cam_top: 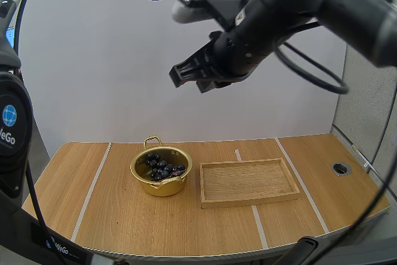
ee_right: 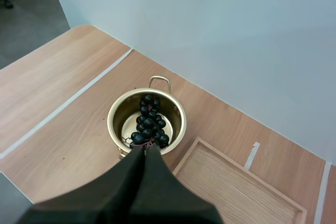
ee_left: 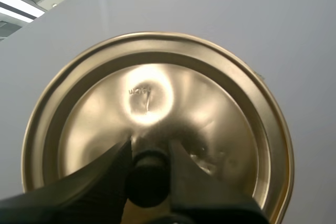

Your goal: Open the pot, put the grape inside, and close it

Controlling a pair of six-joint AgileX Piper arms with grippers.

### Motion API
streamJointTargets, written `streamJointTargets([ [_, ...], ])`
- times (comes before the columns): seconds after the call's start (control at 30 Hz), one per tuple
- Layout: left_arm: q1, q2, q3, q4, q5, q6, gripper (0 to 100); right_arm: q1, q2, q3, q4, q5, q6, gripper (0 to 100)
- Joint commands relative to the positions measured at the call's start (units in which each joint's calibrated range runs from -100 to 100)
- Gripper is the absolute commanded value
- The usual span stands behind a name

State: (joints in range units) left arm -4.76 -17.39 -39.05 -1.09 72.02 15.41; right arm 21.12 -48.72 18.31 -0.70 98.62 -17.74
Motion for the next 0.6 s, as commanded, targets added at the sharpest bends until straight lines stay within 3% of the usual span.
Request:
streamJointTargets([
  [0.0, -0.16, -0.5, -0.5, 0.1, -2.0, -0.3, 0, 0.1, -6.7, -0.1, -1.0, 1.4, 2.1, 0],
  [0.4, -0.16, -0.5, -0.5, 0.1, -2.0, -0.3, 0, 0.1, -19.2, 0.4, -1.3, 1.4, 5.4, 0],
  [0.57, -0.16, -0.5, -0.5, 0.1, -2.0, -0.3, 0, 0.1, -24.5, 6.0, -1.3, 1.4, 5.4, 0],
])
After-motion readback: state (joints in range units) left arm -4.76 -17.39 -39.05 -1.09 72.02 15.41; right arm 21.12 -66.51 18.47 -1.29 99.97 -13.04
